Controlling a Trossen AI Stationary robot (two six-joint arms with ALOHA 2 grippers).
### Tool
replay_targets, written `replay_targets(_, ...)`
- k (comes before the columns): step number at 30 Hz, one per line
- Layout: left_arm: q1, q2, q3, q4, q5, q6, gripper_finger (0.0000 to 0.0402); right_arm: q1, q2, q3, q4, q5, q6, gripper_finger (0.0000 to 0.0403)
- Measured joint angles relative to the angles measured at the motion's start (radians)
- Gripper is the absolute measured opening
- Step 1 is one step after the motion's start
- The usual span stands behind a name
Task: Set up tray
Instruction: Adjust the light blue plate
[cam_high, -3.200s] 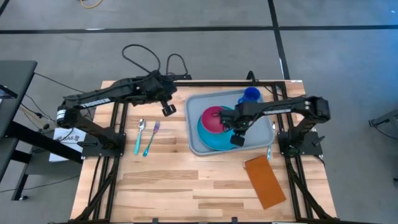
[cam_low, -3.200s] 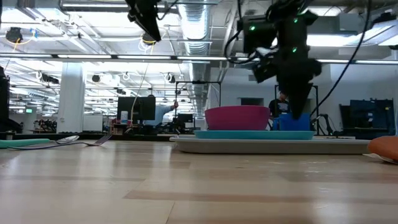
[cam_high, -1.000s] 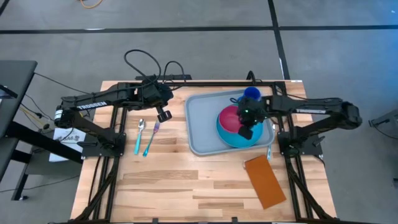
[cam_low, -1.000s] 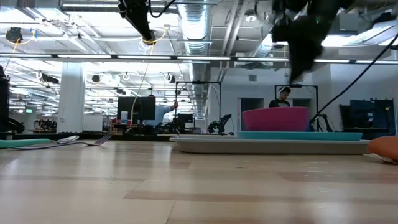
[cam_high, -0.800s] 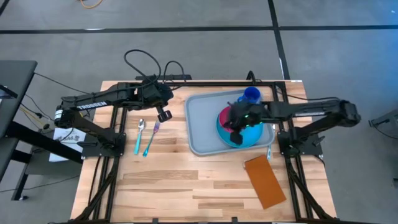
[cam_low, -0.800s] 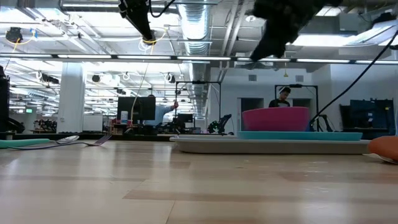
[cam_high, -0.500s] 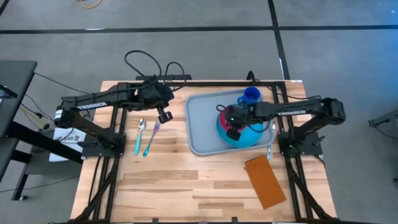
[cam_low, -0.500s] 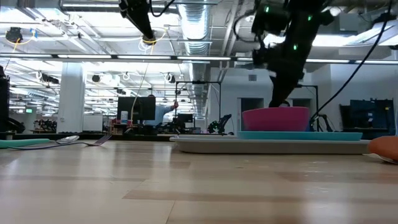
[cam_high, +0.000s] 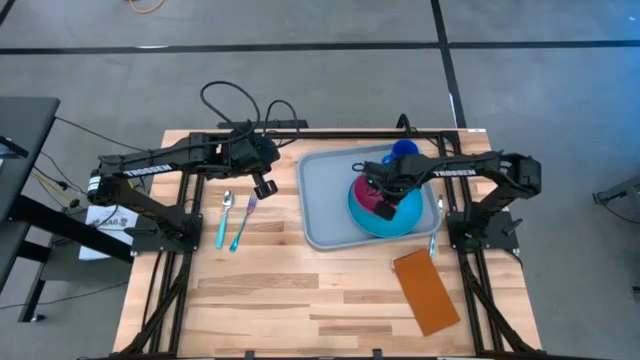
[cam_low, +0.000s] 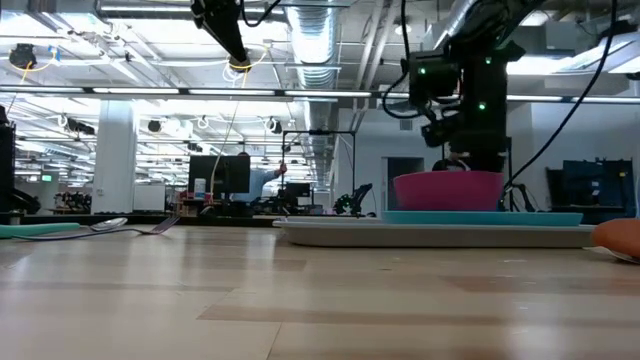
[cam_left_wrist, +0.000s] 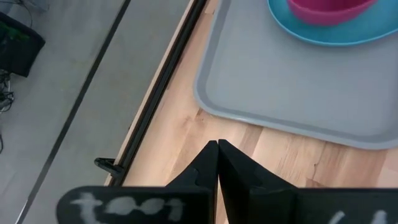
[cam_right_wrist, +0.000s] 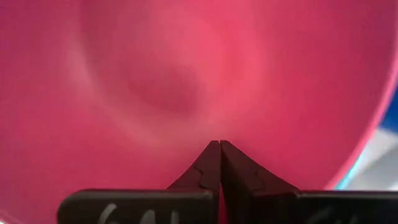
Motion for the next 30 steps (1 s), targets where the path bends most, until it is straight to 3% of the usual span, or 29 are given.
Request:
replay_targets(23,0.001,0.0,0.0,0.0,-0.009,0.016,0.0,0.1,-0.023,0.0,-0.187,-0.08,0.039,0.0)
replay_targets(30,0.001,0.0,0.0,0.01,-0.018,0.016,0.0,0.184,-0.023,0.095,-0.181,0.035,0.081,0.0)
